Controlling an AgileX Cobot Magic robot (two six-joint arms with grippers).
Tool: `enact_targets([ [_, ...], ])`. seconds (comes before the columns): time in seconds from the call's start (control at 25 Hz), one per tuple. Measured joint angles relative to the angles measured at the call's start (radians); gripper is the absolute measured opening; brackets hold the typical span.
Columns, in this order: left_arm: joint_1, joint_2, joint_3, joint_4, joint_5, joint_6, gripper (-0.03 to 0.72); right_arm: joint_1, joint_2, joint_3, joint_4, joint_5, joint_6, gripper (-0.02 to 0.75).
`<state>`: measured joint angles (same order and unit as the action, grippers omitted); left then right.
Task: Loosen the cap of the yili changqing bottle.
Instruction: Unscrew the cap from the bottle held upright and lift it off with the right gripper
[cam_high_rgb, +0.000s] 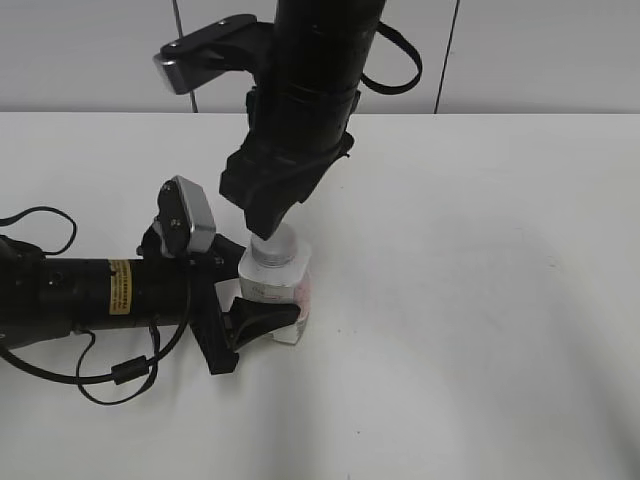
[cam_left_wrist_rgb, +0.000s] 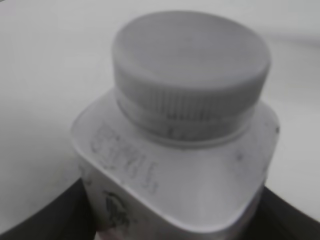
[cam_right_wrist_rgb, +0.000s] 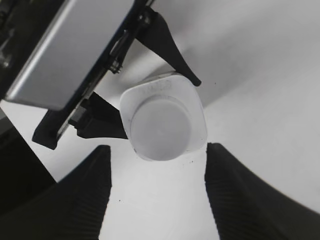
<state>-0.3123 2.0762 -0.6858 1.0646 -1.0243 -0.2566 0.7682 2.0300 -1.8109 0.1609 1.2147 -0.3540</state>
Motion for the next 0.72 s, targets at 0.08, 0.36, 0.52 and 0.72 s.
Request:
enact_targets([
  [0.08, 0.000, 0.000, 0.000, 0.000, 0.000, 0.000, 0.459, 0.001, 0.006, -0.008, 0.008, 0.000, 0.001, 0.475],
  [0.36, 0.000, 0.000, 0.000, 0.001, 0.000, -0.001, 0.458, 0.001, 0.035, -0.021, 0.011, 0.001, 0.002, 0.530],
  [0.52, 0.000, 0.000, 0.000, 0.001, 0.000, -0.001, 0.458, 0.001, 0.052, -0.021, 0.011, 0.001, 0.002, 0.534],
  [0.72, 0.000, 0.000, 0.000, 0.001, 0.000, -0.001, 0.458, 0.001, 0.053, -0.021, 0.011, 0.001, 0.002, 0.535],
])
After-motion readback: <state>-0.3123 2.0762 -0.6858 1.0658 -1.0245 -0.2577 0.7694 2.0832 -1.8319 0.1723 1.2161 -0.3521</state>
